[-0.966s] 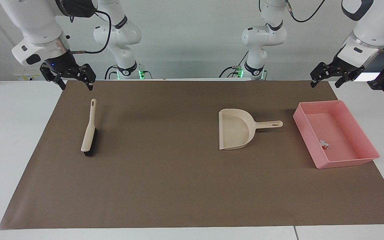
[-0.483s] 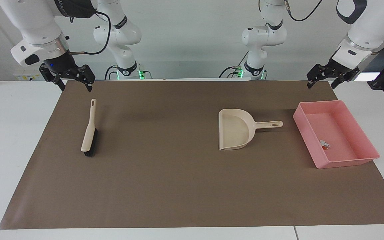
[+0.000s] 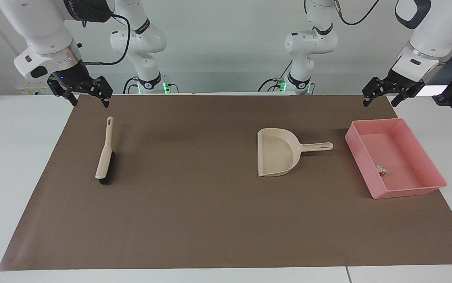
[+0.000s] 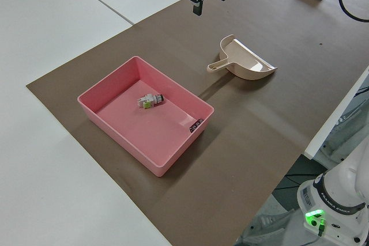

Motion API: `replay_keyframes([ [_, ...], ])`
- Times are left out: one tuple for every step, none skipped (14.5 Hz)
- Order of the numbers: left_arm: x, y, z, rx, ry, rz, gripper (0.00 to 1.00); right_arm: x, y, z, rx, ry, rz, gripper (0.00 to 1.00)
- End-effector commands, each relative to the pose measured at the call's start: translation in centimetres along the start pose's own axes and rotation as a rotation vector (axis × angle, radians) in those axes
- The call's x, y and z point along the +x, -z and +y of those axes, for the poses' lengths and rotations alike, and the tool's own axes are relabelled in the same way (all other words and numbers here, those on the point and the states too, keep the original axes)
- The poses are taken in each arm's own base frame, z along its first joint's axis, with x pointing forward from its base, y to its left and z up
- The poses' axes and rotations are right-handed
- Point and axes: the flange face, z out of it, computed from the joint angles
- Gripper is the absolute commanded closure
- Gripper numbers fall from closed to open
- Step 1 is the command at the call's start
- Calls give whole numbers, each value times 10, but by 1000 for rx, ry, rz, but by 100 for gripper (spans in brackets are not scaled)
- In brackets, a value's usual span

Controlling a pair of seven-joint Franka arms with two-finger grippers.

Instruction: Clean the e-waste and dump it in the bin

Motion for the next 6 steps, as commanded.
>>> replay_keyframes([
  [-7,-2,-2,13,-1,13,1,0,4,-1,-14,-9,4,0],
  [-7,-2,-2,13,-1,13,1,0,4,-1,-14,-9,6,0],
  [-8,-2,-1,13,-2,13,1,0,3,0,-11,-8,6,0],
  [-8,-2,-1,13,-2,13,1,0,4,1,-11,-10,7,0],
  [-8,-3,-1,13,-2,12,1,0,4,-1,-11,-7,7,0],
  [-9,-2,-1,13,-2,13,1,0,4,-1,-11,-7,7,0],
])
